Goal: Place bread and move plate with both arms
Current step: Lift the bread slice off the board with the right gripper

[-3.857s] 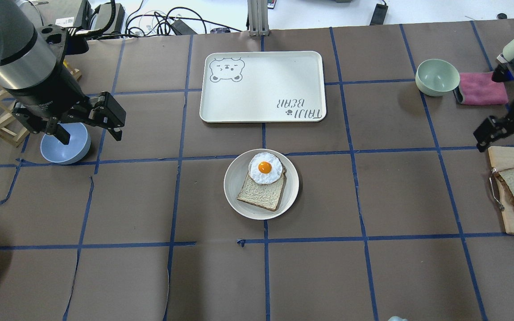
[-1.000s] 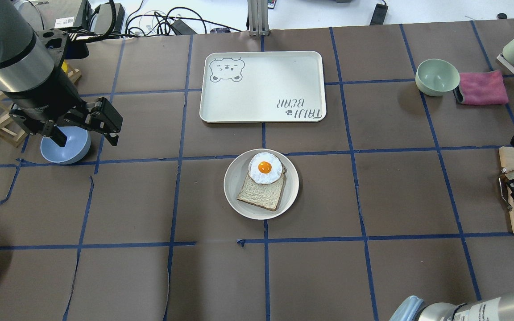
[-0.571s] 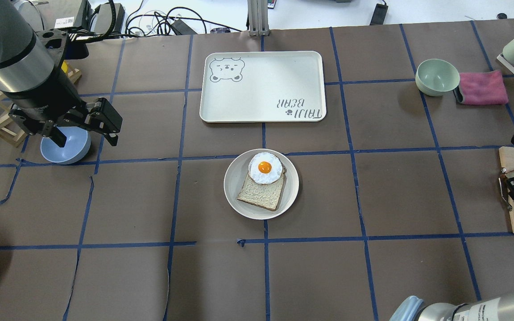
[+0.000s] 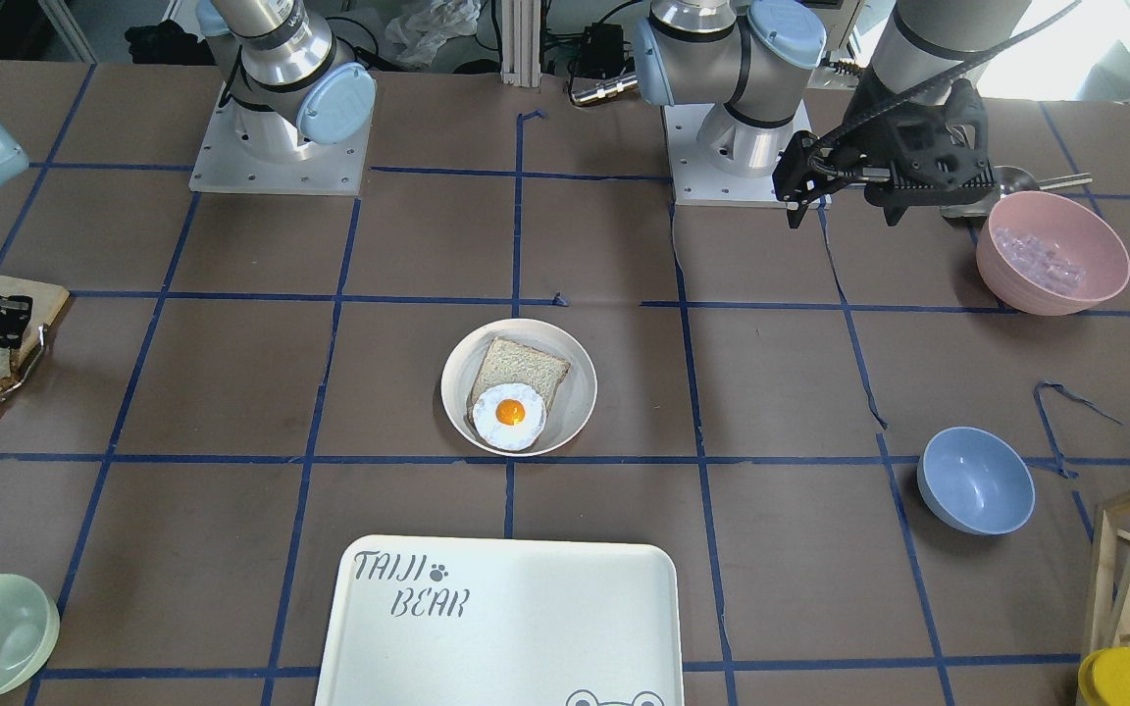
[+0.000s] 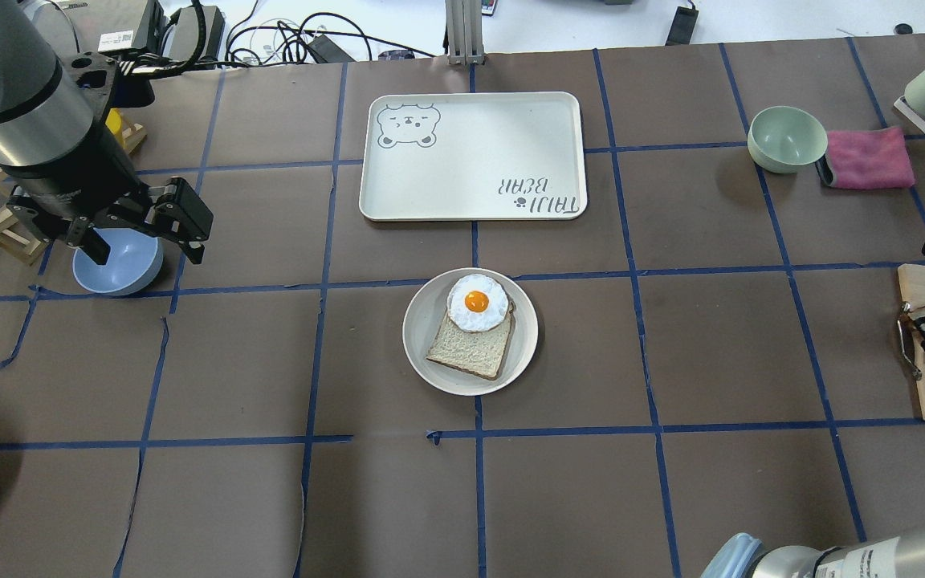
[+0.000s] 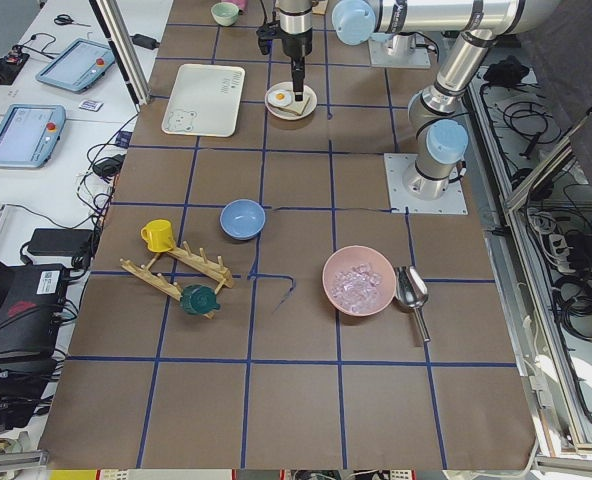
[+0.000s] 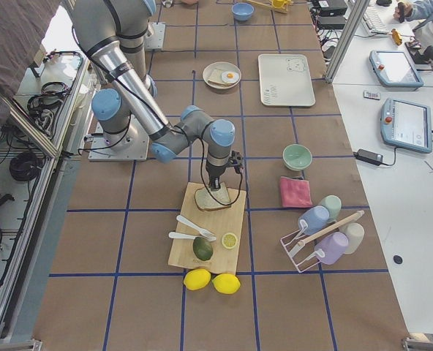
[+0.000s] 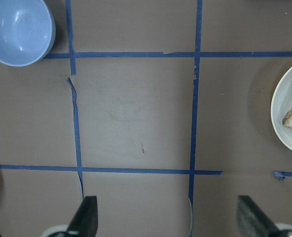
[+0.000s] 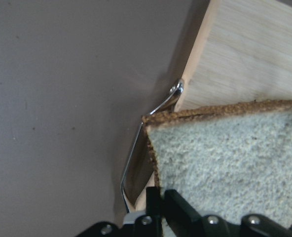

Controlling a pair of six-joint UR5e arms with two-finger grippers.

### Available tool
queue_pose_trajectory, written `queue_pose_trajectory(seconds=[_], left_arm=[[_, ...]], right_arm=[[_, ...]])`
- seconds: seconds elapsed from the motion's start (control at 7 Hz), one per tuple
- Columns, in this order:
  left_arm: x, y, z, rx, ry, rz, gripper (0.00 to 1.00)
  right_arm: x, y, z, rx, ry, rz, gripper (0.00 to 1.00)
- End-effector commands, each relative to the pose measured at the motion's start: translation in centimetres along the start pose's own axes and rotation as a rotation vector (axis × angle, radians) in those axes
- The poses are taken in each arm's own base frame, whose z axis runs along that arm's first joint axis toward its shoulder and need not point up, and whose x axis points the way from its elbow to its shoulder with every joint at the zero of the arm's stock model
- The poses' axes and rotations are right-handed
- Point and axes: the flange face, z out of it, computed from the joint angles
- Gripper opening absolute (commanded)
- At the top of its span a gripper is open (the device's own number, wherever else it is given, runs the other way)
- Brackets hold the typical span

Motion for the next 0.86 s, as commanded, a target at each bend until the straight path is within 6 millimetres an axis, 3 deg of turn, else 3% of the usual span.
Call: queue_pose_trajectory(seconds=[0.0, 0.14, 0.29, 0.71], left_arm=[[-0.13, -0.01, 0.02, -0.002, -0.006, 0.011, 1.0], [-0.13, -0.01, 0.02, -0.002, -0.006, 0.011, 1.0], [-0.14, -0.07, 0.07, -0.002, -0.006, 0.011, 1.0], [-0.13, -0.06, 0.08, -0.003, -0.006, 0.012, 1.0]], right_arm=[[-0.04, 0.03, 0.14, 0.0, 0.003, -0.002, 0.18], [-0.04, 0.03, 0.21, -0.002, 0.003, 0.001, 0.06], [-0.01, 0.08, 0.14, -0.005, 0.007, 0.027, 0.0], [-0.28, -0.13, -0.77, -0.019, 0.057, 0.054, 0.0]])
